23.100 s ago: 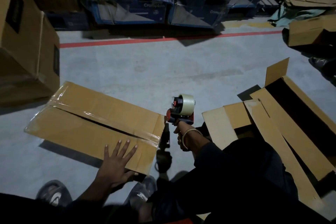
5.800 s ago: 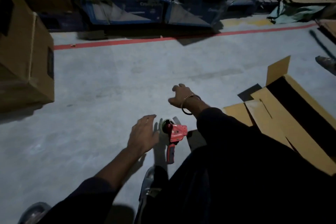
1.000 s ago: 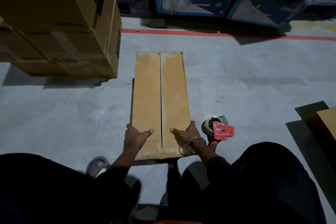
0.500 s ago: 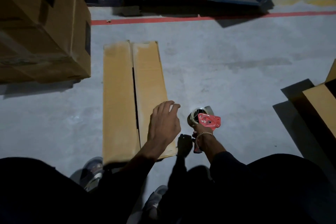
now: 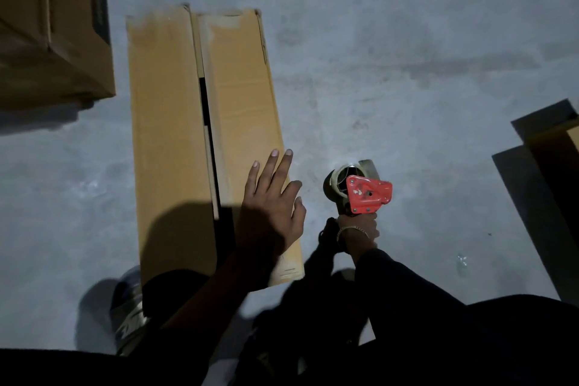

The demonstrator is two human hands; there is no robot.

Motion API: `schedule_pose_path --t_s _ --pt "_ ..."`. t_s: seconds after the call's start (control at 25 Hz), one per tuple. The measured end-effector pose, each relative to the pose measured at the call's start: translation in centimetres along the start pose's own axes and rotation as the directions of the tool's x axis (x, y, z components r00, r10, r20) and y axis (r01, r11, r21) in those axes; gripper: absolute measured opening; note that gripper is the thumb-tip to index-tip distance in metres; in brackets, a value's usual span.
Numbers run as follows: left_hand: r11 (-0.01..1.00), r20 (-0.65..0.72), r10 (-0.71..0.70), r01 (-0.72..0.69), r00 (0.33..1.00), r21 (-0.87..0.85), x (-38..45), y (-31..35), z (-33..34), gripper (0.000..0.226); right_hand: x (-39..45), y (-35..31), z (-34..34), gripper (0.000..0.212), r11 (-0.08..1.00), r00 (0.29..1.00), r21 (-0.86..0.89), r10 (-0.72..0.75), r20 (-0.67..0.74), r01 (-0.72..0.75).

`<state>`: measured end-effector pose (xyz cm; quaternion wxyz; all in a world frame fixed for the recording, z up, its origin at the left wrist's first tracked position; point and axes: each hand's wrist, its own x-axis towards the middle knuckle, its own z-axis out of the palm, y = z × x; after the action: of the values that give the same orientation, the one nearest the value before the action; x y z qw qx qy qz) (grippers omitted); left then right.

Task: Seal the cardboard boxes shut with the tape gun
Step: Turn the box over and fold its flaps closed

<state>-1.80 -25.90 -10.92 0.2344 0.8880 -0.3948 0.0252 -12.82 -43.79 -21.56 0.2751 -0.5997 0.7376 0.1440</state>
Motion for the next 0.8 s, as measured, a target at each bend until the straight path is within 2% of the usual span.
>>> schedule_pose_path --t_s 0.12,0.2,0.36,0.52,0.6,0.64,0.68,0.72,0.8 --pt "1.000 0.055 0.012 -0.012 0.998 0.006 0.0 -0.4 -0.1 0.025 -0.7 -0.9 -1.0 0.043 0.996 0.999 0.078 -0.035 0.038 0.032" --pt "0.999 0.120 0.007 -0.013 0.993 0.050 0.2 -0.3 -0.4 0.029 -1.4 -1.5 -2.2 0.041 0.988 0.998 0.156 -0.030 0.063 0.020" --pt "0.996 0.209 0.001 -0.021 0.978 0.091 0.2 -0.1 -1.5 0.034 -4.8 -2.1 -6.2 0.036 0.890 0.976 0.454 -0.066 0.210 -0.037" --pt "0.996 0.396 -0.082 0.087 0.915 0.006 0.8 0.9 -4.4 0.052 -11.7 -4.3 -12.1 0.019 0.850 0.976 0.519 -0.178 0.129 0.087" --pt "0.970 0.507 -0.134 0.218 0.851 -0.110 1.0 1.7 -6.4 0.057 -14.6 -5.2 -14.7 0.033 0.821 0.966 0.562 -0.217 0.143 0.101" --pt "0.934 0.565 -0.163 0.312 0.809 -0.176 1.3 1.9 -7.5 0.058 -16.0 -5.5 -15.7 0.031 0.792 0.954 0.607 -0.229 0.192 0.068" --pt "0.888 0.611 -0.190 0.400 0.768 -0.228 1.6 2.0 -8.7 0.058 -17.3 -5.8 -16.7 0.020 0.768 0.930 0.639 -0.261 0.260 0.037" --pt "0.854 0.614 -0.213 0.450 0.760 -0.261 1.9 1.8 -10.4 0.056 -19.2 -6.1 -17.9 0.011 0.751 0.894 0.660 -0.311 0.322 0.024" --pt "0.860 0.485 -0.303 0.455 0.821 -0.233 1.9 0.7 -14.4 0.051 -22.8 -5.6 -20.4 0.011 0.737 0.777 0.675 -0.419 0.470 -0.011"
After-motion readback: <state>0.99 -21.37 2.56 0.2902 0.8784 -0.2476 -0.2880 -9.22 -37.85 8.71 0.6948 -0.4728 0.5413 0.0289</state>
